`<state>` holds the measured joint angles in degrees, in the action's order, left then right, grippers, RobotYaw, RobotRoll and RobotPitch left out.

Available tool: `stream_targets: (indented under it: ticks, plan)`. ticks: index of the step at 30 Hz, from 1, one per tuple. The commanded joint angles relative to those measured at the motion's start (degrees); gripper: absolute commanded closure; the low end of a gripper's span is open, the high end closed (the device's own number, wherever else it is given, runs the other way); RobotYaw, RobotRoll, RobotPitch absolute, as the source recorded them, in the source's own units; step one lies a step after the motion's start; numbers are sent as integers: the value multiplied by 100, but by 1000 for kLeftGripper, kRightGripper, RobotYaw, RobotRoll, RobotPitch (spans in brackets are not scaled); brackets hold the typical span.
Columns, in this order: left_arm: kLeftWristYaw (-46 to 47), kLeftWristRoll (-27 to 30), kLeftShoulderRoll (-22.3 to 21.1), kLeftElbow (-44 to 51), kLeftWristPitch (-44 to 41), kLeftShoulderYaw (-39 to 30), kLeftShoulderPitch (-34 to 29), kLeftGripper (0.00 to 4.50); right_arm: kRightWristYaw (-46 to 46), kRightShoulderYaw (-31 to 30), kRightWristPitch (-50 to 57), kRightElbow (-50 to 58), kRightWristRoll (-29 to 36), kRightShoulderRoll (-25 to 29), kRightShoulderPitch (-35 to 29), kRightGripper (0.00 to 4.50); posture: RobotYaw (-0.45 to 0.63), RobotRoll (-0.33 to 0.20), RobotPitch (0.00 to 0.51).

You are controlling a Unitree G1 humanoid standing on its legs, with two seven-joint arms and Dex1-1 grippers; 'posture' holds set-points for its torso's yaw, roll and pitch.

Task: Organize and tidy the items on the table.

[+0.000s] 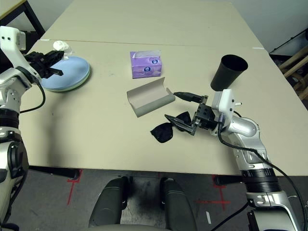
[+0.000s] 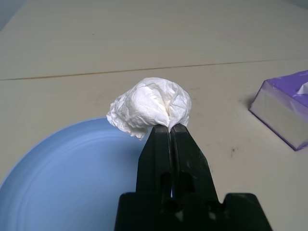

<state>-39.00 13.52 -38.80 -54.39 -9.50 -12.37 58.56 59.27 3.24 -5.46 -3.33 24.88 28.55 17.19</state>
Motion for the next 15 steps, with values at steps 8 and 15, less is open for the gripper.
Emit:
stream_targets:
  ticks: [8, 15]
  plan:
    - [180, -359, 9, -752, 302, 94, 235, 4460, -117, 76, 235, 261, 113, 55, -112, 0, 163, 0, 158]
    - [612, -478, -9, -709, 275, 53, 161, 2359, -151, 29, 324, 346, 97, 45, -33, 0, 176, 0, 161]
